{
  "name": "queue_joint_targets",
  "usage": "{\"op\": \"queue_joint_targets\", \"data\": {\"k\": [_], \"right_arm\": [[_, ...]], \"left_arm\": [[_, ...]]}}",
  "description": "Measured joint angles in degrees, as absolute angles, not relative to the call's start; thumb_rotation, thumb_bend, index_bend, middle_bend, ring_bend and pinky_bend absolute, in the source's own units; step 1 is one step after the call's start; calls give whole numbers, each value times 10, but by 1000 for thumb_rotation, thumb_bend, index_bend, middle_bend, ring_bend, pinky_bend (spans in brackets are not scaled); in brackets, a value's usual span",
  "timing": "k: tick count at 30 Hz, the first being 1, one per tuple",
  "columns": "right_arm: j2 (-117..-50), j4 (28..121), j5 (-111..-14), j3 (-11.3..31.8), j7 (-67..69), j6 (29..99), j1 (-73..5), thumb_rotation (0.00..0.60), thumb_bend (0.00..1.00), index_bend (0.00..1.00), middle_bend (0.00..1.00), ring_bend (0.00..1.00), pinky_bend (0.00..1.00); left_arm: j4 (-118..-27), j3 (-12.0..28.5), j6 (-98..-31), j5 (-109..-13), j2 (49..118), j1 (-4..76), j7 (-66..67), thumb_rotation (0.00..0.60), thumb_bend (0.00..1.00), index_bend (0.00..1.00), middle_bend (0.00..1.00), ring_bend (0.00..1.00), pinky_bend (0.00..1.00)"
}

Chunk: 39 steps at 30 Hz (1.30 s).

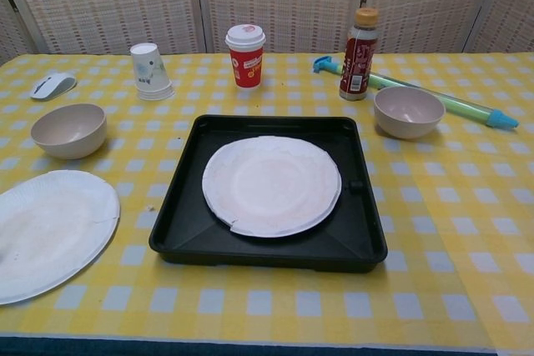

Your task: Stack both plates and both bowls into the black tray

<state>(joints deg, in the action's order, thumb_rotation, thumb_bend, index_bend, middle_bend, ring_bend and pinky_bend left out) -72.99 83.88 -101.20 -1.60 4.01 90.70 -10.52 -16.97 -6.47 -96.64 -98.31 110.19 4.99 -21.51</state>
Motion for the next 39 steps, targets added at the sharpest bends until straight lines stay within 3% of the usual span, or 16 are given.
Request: {"op": "queue_joint_targets", "data": {"k": [10, 17, 29, 39], "right_arm": [[-731, 837, -1006, -12, 39, 900, -106, 600, 284, 0, 0, 0, 0], [-733, 837, -1007, -11, 36, 899, -106, 600, 285, 0, 0, 0, 0], [-736, 835, -1004, -10, 35, 891, -108, 600, 285, 0, 0, 0, 0], [-735, 835, -1004, -10, 36, 888, -109, 600, 285, 0, 0, 0, 0]], "left_arm": [[-138, -59, -967, -973, 1122, 63, -219, 600, 303, 623, 1000, 965, 1000], [-130, -67, -977, -978, 1126, 66, -233, 600, 415, 636, 1000, 959, 1000], [-118, -78, -999, -985, 1126, 69, -247, 600, 505, 635, 1000, 956, 1000], [-109, -71, -1042, -980, 1125, 73, -245, 600, 521, 635, 1000, 956, 1000]]}}
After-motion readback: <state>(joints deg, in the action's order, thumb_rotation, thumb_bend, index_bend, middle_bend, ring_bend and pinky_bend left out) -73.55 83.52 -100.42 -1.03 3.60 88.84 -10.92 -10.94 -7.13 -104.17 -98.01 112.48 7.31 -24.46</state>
